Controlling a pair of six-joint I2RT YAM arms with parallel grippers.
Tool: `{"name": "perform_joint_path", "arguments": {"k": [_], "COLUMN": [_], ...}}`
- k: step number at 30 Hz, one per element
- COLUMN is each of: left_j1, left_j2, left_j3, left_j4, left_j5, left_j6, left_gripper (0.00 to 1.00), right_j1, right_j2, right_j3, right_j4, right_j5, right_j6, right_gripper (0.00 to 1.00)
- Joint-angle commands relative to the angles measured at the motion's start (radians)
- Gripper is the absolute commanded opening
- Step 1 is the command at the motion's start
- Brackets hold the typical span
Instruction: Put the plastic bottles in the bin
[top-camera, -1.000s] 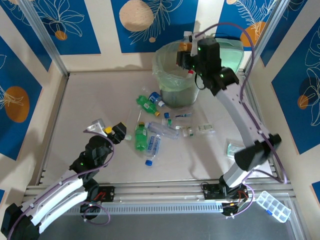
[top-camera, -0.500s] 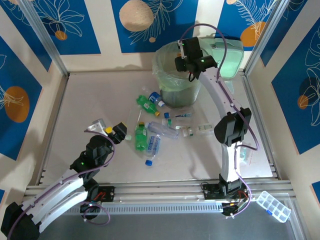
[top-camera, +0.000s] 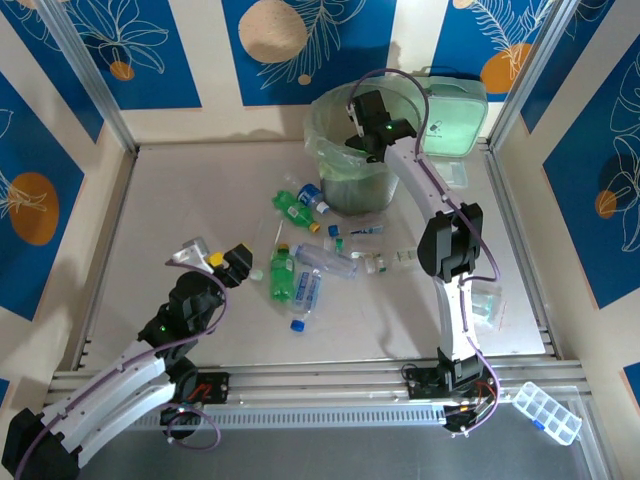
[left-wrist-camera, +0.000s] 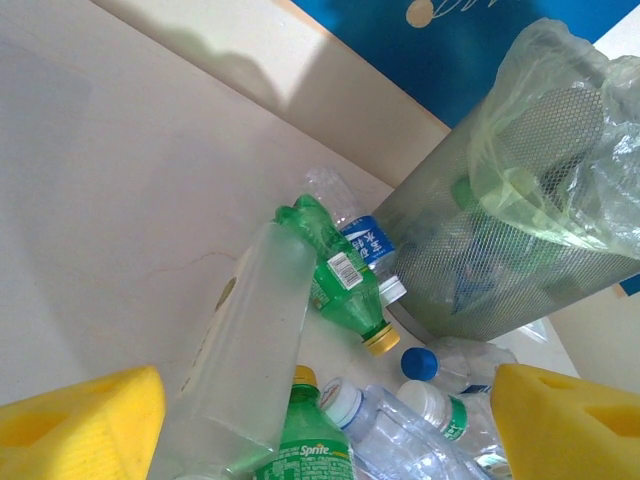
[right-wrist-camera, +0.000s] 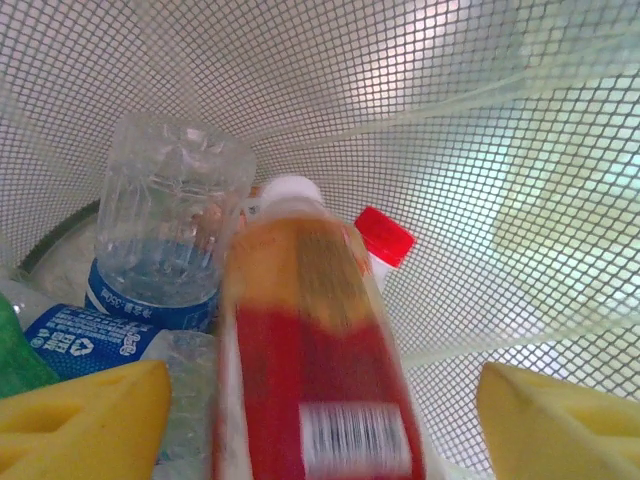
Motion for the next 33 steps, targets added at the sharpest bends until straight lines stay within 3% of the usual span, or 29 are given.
{"name": "perform_joint_path", "arguments": {"k": [1,8,14,20,25,29,33], "left_j1": [-0.004,-0.004,-0.004,-0.004,-0.004,-0.003,0.002], "left_j2": [0.000,0.011,0.015,0.063,0.182,0.336,0.458], "left_j3": [0.026,0.041,0.046,0.083,0.151,0.219,0.303], "left_j4": [0.011,-0.006,-0.017,-0.053,-0.106,-0.093,-0.123], "left_j5": [-0.020,-0.021,-0.029,-0.030,-0.035,0.011,0.023], "left_j6": [0.027,0.030,0.041,0.061,0.109,0.177,0.264], "left_gripper": [0.87,0.87,0.86,0.85,0.83,0.87,0.92], "right_j1": [-0.003,0.003,0.056,0.200,0.359,0.449,0.539], "right_j2": [-0.060,-0.166,-0.369,-0.639,-0.847,-0.946,-0.984], "right_j3": [0.005,0.009,-0.097,-0.441,-0.847,-1.132,-1.318], "right_j4": [-0.008,-0.020,0.045,0.215,0.369,0.498,0.622], "right_j5": [-0.006,-0.040,-0.082,-0.115,-0.137,-0.198,-0.194], "right_j6": [0.001,0.033,0.112,0.212,0.323,0.431,0.433], "right_gripper": [0.84,0.83,0.79,0.73,0.69,0.68,0.68]}}
